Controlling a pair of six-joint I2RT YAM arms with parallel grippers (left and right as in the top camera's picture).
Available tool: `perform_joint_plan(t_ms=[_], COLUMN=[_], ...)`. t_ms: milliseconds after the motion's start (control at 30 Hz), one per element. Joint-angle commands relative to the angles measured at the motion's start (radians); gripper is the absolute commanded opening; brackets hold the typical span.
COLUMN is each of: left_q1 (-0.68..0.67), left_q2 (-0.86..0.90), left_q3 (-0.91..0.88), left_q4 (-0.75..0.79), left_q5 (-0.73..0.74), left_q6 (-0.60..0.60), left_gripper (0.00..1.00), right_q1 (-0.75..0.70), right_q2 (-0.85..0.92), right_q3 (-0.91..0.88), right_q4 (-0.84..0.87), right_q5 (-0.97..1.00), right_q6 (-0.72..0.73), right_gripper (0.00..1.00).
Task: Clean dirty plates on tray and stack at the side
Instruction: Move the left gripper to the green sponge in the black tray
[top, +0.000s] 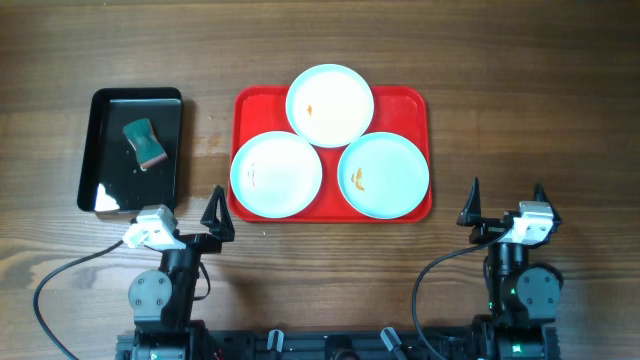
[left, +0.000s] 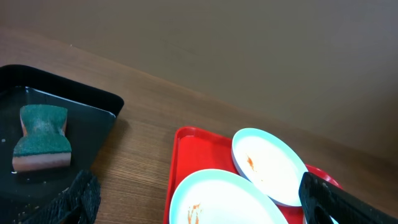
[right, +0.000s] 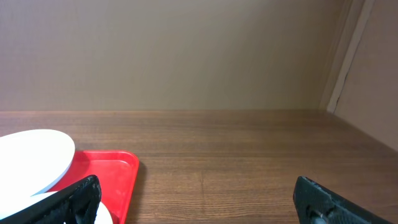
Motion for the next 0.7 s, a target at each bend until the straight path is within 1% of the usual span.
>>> perform_joint_plan(t_ms=[0,200,233,267,333,433,533,567,600,667], left_q1=[-0.006,-0.006,-0.006,-0.006,-0.008,-0.008,-0.008,-0.006,0.001,0.021], left_q2=[-0.007,-0.007,-0.007,-0.007,-0.007,-0.007,-0.007,-0.007,-0.002,0.042], left_q3=[-0.008,-0.008,-0.008,-0.008,-0.008,-0.008,-0.008,0.010,0.044,0.156], left_q4=[-0.001,0.003,0.023,0.038,0.042,0.065,0.167,0.183,0.153,0.017], left_q5=[-0.014,-0.013,0.011,0.079,0.397,0.476,0.485,0.470,0.433,0.328], left_q6=[0.013,0.012,-0.005,-0.068,-0.275,-0.359,-0.362,-0.326,-0.298,-0.219], left_gripper=[1.00,1.00,1.00,1.00,1.00,1.00,1.00,1.00,1.00,1.00], right_q1=[-0.002,-0.002,-0.002,-0.002,-0.002,-0.002,-0.002,-0.002,-0.002,-0.002], right_q2=[-0.002,-0.002,-0.002,-0.002,-0.002,-0.002,-0.002,-0.002,-0.002,-0.002], right_q3=[-0.002,-0.002,-0.002,-0.002,-0.002,-0.002,-0.002,-0.002,-0.002,-0.002], right_q4=[0.006,0.006,0.005,0.006,0.006,0.005,0.006,0.006,0.006,0.006], right_q5=[0.020,0.020,0.020,0.020,0.020,0.020,0.020,0.020,0.020,0.020], right_q6=[-0.009,-0.009,-0.009,-0.009,-0.008,-0.009,-0.009,-0.009,-0.009,-0.009], right_gripper=[1.00,1.00,1.00,1.00,1.00,1.00,1.00,1.00,1.00,1.00])
